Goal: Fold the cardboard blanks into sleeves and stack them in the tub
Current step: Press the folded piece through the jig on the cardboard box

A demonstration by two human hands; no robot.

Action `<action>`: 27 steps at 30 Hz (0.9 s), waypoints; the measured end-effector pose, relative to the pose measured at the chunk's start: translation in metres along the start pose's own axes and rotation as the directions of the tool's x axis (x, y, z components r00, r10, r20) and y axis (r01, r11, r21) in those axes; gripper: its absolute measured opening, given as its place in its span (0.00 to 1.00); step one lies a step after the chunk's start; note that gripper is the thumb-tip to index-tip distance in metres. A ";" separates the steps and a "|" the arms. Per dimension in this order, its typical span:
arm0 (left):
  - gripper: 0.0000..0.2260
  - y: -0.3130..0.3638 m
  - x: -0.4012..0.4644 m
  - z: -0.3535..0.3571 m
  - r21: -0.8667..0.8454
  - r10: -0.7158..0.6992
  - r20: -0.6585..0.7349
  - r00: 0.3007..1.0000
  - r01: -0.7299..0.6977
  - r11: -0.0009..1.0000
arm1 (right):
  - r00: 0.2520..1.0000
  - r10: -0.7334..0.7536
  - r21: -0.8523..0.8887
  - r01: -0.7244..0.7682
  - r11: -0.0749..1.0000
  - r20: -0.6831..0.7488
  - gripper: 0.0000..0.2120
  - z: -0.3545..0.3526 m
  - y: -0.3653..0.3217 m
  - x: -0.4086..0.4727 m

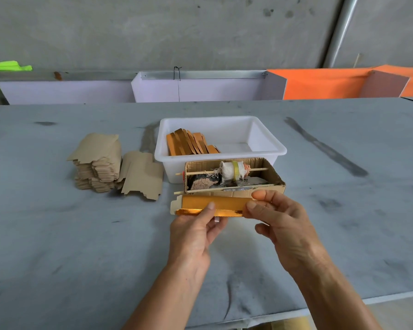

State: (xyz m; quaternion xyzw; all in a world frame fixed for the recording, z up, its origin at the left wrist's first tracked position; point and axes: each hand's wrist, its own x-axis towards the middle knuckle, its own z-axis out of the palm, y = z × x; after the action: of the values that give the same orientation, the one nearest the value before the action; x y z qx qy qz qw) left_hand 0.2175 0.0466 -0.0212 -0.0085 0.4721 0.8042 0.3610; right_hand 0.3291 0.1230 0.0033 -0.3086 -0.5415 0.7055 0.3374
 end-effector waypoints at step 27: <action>0.06 -0.011 -0.002 0.003 0.056 -0.049 -0.110 0.993 0.055 0.997 | 0.995 0.080 -0.080 -0.085 0.993 -0.060 0.07 0.030 0.035 -0.013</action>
State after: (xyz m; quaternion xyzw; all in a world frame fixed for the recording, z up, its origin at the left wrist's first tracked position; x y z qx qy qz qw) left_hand 0.2267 0.0512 -0.0273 -0.0539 0.5142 0.7786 0.3558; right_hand 0.3080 0.0891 -0.0233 -0.3644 -0.5471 0.6868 0.3101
